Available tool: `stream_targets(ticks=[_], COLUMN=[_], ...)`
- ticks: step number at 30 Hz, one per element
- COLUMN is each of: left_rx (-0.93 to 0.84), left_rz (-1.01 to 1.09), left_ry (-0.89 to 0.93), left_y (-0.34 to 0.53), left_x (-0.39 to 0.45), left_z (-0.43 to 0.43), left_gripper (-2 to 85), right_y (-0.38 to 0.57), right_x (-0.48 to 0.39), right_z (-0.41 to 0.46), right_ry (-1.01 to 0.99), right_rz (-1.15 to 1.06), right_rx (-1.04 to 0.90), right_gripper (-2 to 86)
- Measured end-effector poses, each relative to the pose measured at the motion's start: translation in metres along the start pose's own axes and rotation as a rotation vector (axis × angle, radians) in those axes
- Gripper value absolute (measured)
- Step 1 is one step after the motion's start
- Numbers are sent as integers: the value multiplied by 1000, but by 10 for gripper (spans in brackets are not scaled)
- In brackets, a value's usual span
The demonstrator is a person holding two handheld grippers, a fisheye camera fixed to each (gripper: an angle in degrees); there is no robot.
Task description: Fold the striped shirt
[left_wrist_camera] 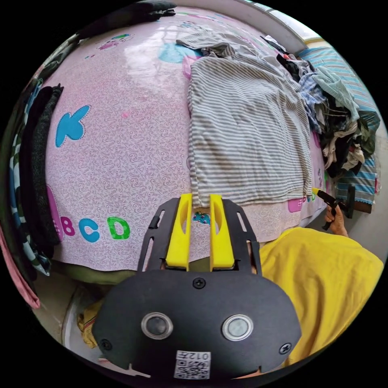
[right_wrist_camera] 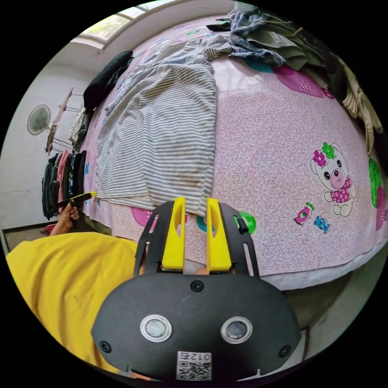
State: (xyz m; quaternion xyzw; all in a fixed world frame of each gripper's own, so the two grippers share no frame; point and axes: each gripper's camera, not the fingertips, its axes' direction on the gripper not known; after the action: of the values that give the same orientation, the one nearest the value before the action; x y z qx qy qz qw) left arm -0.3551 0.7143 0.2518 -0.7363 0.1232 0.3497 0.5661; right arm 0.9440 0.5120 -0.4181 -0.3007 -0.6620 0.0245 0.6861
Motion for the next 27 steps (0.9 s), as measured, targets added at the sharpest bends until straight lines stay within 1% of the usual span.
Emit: stream_targets(ticks=[1, 3, 7, 8, 10, 13, 14, 16, 17, 18, 19, 21, 22, 23, 24, 25, 26, 27], left_rx=[-10, -41, -25, -20, -31, -54, -47, 105, 131, 101, 8, -98, -108, -88, 1, 31, 3, -72], left_rz=[8, 37, 58, 51, 31, 0, -5, 8, 0, -48, -78, -83, -66, -58, -29, -59, -89, -129], left_ry=[-26, -19, 64, 82, 235, 337, 358, 471, 491, 486, 478, 486, 470, 475, 516, 559, 568, 572], left_y=[5, 14, 51, 58, 80, 103, 107, 130, 136, 145, 152, 162, 169, 172, 180, 188, 191, 198], left_x=[-4, -10, -41, -48, -78, -106, -110, -126, -132, -147, -158, -164, -164, -164, -166, -176, -182, -190], left_z=[2, 4, -16, -18, -12, 2, 1, -27, -31, -25, -7, 17, 20, 18, 10, 12, 18, 35], left_gripper=[34, 23, 9, 8, 6, 3, 3, 4, 5, 5, 6, 6, 6, 6, 6, 5, 5, 4], right_y=[-1, -5, 0, 2, 4, 1, 0, 2, 3, 4, 4, 6, 7, 9, 11, 11, 12, 14], right_x=[0, 1, 16, 29, 51, 71, 74, 82, 95, 109, 114, 121, 122, 124, 132, 138, 147, 150], right_z=[1, 3, -16, -21, -19, -17, -26, -48, -52, -45, -39, -24, -25, -32, -37, -35, -26, -16], right_ry=[29, 132, 123, 98, 38, -22, -51, -145, -159, -136, -137, -81, -94, -156, -216, -221, -211, -200], right_rz=[-2, -22, -77, -65, -14, -4, -20, -40, 2, 35, 39, 21, 15, 4, 28, 57, 87, 81], right_rx=[1, -15, 16, 18, -7, -45, -27, 75, 89, 33, -5, -108, -101, -38, 15, 9, -36, -87], right_gripper=[31, 17, 8, 6, 5, 3, 3, 3, 2, 2, 2, 1, 1, 1, 1, 1, 1, 2])
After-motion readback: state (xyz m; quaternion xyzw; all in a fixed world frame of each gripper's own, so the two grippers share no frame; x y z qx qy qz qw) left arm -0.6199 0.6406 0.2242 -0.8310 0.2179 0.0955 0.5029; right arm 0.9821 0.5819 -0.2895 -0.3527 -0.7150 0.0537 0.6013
